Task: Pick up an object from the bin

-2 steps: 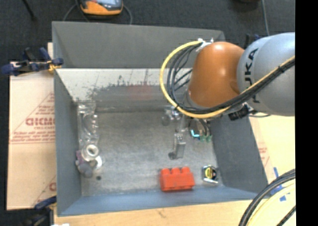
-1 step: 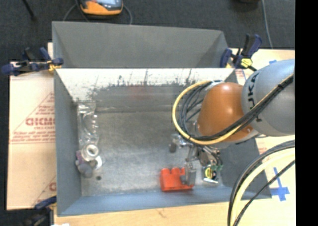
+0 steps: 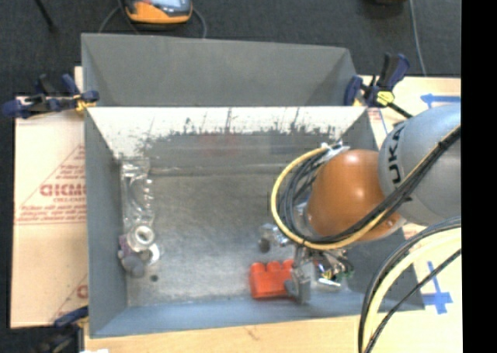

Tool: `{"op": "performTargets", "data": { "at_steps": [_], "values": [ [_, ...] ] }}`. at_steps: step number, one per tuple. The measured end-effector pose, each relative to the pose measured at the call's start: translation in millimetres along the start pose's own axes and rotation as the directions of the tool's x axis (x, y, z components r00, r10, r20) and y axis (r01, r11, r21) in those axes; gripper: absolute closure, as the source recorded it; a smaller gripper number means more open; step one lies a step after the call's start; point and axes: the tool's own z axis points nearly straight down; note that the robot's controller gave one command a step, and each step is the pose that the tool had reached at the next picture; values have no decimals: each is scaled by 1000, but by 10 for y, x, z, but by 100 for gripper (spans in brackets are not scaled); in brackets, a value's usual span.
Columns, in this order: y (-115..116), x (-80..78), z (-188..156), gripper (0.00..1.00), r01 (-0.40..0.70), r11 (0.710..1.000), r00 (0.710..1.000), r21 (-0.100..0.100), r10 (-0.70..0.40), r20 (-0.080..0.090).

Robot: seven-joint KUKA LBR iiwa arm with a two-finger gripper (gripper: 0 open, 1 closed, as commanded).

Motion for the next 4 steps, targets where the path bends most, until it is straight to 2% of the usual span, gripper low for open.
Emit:
{"op": "performTargets", "data": {
  "at_steps": [1,2,3,4],
  "values": [
    [319,-111,2,0,-74,997,997,2,74,-3],
    [195,-96,18,0,50,999,999,-3,-50,-6],
    [133,-73,15,0,20,1000,1000,-4,-20,-6],
    [200,-74,7,0,10,1000,1000,2,-10,-2]
  ]
}}
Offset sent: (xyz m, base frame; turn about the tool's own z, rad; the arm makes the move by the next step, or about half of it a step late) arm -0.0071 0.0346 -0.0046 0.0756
